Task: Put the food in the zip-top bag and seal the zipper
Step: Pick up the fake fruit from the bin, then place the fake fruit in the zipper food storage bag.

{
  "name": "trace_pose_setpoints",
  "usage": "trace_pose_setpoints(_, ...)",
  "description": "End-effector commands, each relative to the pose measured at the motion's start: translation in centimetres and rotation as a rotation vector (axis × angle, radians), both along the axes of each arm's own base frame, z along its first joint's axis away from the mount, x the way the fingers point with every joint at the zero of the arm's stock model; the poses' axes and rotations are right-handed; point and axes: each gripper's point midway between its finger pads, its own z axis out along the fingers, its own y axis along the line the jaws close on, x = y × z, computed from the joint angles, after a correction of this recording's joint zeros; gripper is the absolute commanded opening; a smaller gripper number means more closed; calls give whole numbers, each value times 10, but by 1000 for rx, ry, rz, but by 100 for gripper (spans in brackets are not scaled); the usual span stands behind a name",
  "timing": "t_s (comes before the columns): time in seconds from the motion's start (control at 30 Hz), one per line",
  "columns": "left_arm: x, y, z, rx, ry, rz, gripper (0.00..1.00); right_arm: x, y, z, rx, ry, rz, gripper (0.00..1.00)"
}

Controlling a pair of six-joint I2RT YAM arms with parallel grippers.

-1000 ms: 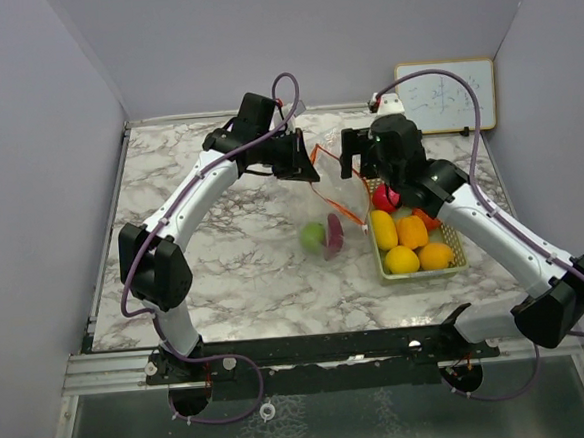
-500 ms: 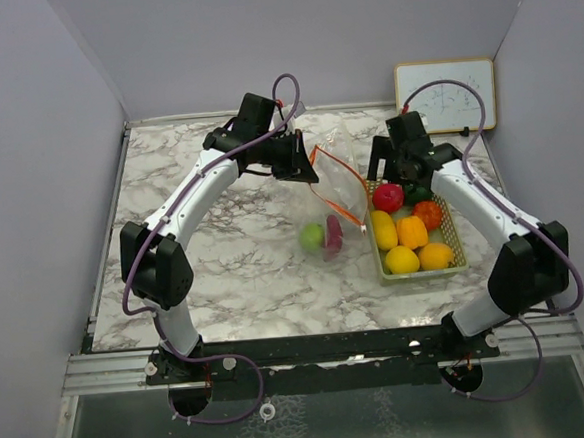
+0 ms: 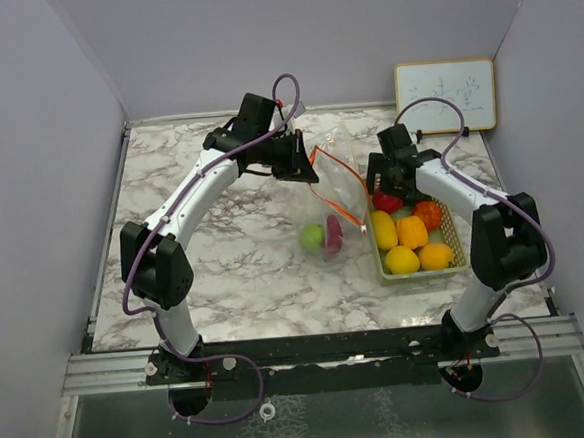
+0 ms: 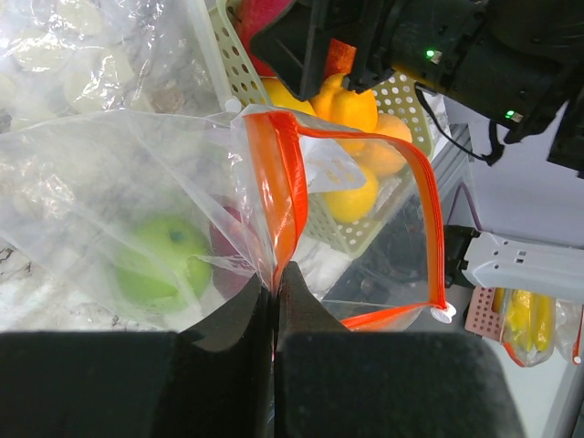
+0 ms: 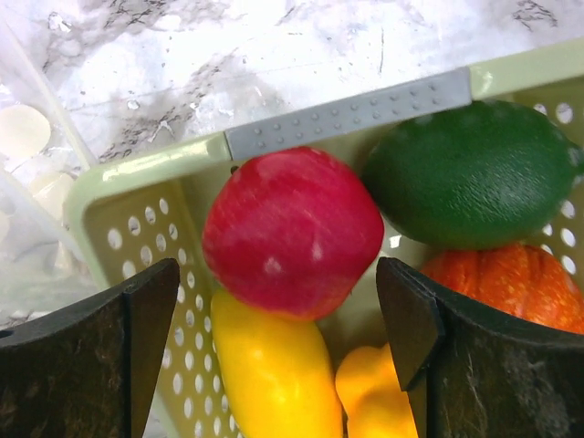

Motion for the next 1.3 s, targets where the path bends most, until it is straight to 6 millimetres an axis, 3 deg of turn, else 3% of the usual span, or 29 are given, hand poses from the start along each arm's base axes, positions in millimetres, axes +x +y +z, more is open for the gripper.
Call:
trace_pose_setpoints(0.0,-1,0,7,-13,-12,-3,0,12,-2,-23,-25,-11,-13,88)
trace_pose_setpoints(0.13,-1,0,4,-9,-2,-7,0,15,-6,-36,-43,-19,-26,87)
trace_pose_setpoints(0.27,-1,0,2,-5,3,-9,0,16,-16,-34,-86,-44,-51,80)
trace_pose_setpoints(0.37,-1,0,1,-4,5,-10,0,15,-19,-19,-99,-62,-50,66)
trace_pose_setpoints(0.43,-2,0,2,-4,2,-12,0,14,-17,2,-87,-83,-31,58)
trace_pose_setpoints(0.6,0,1,3,5,-6,-8,0,4,9,86,58,-205,109,56)
trace_pose_setpoints(0.8,0,2,0,10,-3,-8,0,-22,79,192,369,-423,465,56)
trace_pose_setpoints(0.93,1,1,-1,10,1,-8,0,-40,124,232,496,-504,668,57)
trace_pose_setpoints(1.13,2,0,0,9,0,-5,0,-64,171,225,578,-456,818,58)
trace_pose_setpoints(1.2,2,1,1,11,-3,-2,0,-67,173,213,577,-427,807,59)
trace_pose_setpoints(1.27,3,1,4,13,-8,2,0,-64,162,198,526,-393,738,61)
